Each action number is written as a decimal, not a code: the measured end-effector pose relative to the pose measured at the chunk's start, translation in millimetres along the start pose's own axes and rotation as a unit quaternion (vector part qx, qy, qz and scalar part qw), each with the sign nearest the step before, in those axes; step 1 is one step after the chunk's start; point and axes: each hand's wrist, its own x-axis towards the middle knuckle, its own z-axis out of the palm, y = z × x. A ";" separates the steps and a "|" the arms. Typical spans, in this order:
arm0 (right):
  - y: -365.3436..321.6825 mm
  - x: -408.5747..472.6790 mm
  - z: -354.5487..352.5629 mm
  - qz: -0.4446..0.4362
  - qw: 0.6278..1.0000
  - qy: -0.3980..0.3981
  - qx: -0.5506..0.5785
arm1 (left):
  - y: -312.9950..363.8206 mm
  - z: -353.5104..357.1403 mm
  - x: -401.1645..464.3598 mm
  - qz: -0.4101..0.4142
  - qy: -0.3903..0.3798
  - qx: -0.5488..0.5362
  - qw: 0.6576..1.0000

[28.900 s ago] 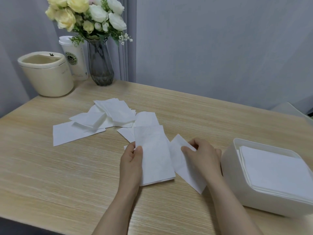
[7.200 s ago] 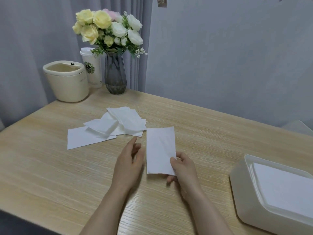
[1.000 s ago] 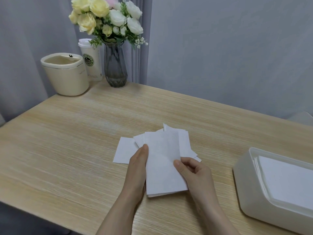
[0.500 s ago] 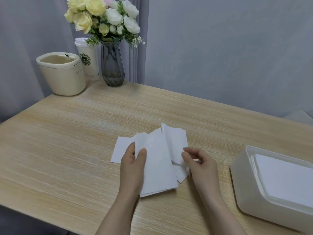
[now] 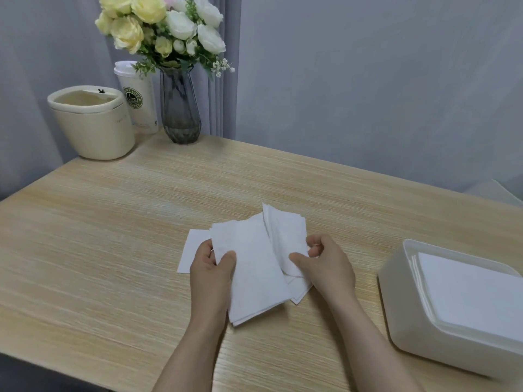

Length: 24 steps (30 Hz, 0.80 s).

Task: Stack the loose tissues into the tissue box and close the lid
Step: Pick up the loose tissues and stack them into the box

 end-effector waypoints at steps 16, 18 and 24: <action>18.7 -8.7 -18.9 0.043 0.961 -0.009 0.271 | 1.9 0.6 0.0 0.000 0.017 -0.023 1.000; 21.7 -8.8 -18.0 0.042 0.965 0.008 0.259 | 2.5 0.9 -0.8 -0.001 0.016 -0.021 1.000; 27.7 -15.4 -20.4 0.006 0.978 0.076 0.195 | 3.1 1.3 -2.1 0.002 0.014 -0.011 1.000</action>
